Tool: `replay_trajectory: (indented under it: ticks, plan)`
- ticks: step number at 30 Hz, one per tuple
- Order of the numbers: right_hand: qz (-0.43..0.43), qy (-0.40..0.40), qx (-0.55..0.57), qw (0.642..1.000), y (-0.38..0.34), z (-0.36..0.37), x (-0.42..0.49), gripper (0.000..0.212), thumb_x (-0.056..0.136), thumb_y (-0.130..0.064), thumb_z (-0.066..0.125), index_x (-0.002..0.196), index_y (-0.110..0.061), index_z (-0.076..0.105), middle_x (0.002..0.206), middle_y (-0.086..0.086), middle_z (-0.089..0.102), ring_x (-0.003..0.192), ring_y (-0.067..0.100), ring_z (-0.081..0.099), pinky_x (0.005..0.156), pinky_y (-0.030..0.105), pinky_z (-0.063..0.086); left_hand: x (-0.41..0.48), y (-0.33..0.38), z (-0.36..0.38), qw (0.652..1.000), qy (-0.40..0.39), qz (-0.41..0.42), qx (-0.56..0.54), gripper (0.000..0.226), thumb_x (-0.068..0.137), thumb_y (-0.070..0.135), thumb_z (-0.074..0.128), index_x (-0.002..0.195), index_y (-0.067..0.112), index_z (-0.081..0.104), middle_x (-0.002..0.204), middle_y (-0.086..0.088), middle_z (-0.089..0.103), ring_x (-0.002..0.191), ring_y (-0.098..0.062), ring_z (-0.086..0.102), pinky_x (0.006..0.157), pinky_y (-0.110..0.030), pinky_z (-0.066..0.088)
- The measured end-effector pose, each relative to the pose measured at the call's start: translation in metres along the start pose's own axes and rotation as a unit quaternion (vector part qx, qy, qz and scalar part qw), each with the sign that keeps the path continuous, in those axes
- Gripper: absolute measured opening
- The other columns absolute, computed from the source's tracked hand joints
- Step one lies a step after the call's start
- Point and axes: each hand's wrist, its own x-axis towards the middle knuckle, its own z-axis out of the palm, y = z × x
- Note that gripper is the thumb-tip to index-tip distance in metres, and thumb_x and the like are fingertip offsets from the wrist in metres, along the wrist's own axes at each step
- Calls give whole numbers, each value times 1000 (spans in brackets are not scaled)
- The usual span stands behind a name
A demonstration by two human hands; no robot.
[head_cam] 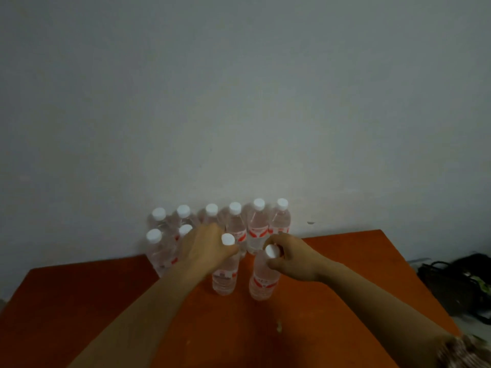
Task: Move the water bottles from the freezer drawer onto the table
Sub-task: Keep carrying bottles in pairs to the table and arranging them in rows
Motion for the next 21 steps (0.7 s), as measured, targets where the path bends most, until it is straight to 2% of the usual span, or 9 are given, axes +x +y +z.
replay_trajectory:
  ticks: [4, 6, 9, 12, 15, 18, 21]
  plan:
    - [1, -12, 4, 1000, -11, 16, 36, 11, 80, -15, 62, 86, -20, 54, 77, -11, 51, 67, 2, 48, 57, 22, 37, 23, -26, 8, 1000, 12, -24, -2, 26, 69, 38, 60, 53, 18, 52, 52, 2, 54, 51, -13, 53, 44, -23, 33]
    - [5, -13, 6, 1000, -15, 20, 51, 13, 80, -16, 62, 84, -22, 52, 77, -12, 49, 69, 6, 50, 58, 21, 37, 32, -33, 13, 999, 30, -32, -3, 24, 67, 34, 59, 52, 19, 49, 52, 2, 51, 49, -11, 49, 43, -22, 31]
    - [14, -17, -4, 1000, -20, 27, 71, 16, 81, -17, 62, 91, -24, 52, 88, -6, 54, 81, 13, 53, 61, 19, 36, 44, -41, 19, 998, 44, -39, -9, 29, 70, 32, 62, 49, 21, 45, 47, 4, 48, 46, -10, 46, 41, -21, 31]
    - [19, -21, -28, 999, -24, 37, 85, 18, 83, -20, 62, 95, -26, 50, 97, -4, 49, 86, 13, 50, 61, 16, 32, 54, -44, 24, 999, 33, -42, -2, 34, 78, 35, 60, 50, 21, 45, 48, 5, 47, 47, -12, 48, 43, -23, 34]
    - [32, -16, -13, 999, -24, 39, 92, 18, 84, -17, 61, 98, -23, 53, 97, -4, 49, 88, 13, 50, 62, 16, 32, 61, -45, 31, 999, 15, -48, 1, 33, 81, 38, 59, 56, 18, 51, 58, -1, 58, 57, -19, 56, 51, -28, 44]
    - [33, -16, -18, 999, -23, 36, 97, 16, 81, -13, 61, 97, -16, 57, 92, -2, 55, 85, 17, 55, 62, 21, 37, 65, -46, 37, 999, 8, -49, 11, 23, 80, 35, 61, 73, 13, 63, 78, -8, 69, 65, -22, 58, 54, -28, 42]
    - [32, -23, -30, 999, -25, 35, 101, 22, 79, -9, 63, 99, -14, 56, 96, -1, 54, 87, 15, 52, 66, 22, 38, 70, -48, 37, 998, 7, -59, 5, 28, 79, 38, 66, 76, 11, 66, 79, -8, 69, 70, -23, 62, 53, -27, 40]
